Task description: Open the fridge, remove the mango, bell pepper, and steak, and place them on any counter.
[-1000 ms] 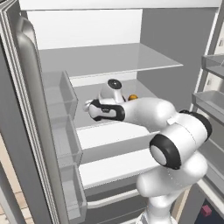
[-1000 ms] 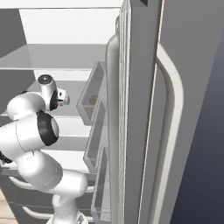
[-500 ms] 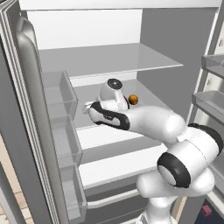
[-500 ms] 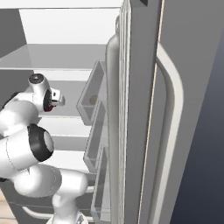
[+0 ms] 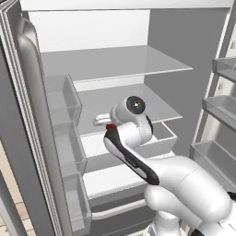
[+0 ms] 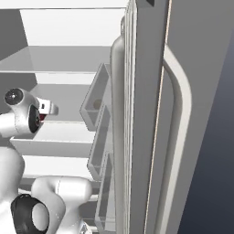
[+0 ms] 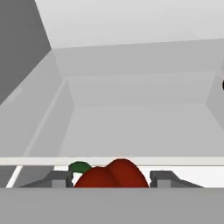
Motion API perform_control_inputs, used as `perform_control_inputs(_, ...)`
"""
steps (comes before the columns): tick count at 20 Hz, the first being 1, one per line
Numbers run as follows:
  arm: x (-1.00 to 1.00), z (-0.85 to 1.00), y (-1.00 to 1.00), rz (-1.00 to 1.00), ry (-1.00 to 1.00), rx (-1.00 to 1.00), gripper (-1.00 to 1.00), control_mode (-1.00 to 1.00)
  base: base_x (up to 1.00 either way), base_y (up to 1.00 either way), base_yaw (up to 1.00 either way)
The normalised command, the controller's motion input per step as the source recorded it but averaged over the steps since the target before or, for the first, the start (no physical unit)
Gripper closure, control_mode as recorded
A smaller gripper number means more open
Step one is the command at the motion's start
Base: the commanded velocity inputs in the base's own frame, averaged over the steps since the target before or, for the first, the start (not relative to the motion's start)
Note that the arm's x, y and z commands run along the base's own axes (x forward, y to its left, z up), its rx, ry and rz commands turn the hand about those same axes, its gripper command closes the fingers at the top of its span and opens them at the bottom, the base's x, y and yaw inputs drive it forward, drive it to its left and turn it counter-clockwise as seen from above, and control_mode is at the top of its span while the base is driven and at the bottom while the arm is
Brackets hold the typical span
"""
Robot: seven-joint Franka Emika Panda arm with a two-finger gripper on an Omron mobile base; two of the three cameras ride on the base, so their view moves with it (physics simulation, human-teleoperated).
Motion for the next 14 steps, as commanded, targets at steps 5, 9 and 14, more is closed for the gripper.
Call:
perform_control_inputs(5,-0.68,0.56,-0.30,-0.06,0.04,0.00,1.00,-1.00,0.00,0.00,0.00)
perform_control_inputs(9,-0.72,0.10,-0.57,0.00,0.01,0.02,1.00,-1.00,0.00,0.00,0.00)
perform_control_inputs(14,-0.24,0.00,-0.14,0.00,0.03,0.01,1.00,1.00,-0.53,-0.16,0.00)
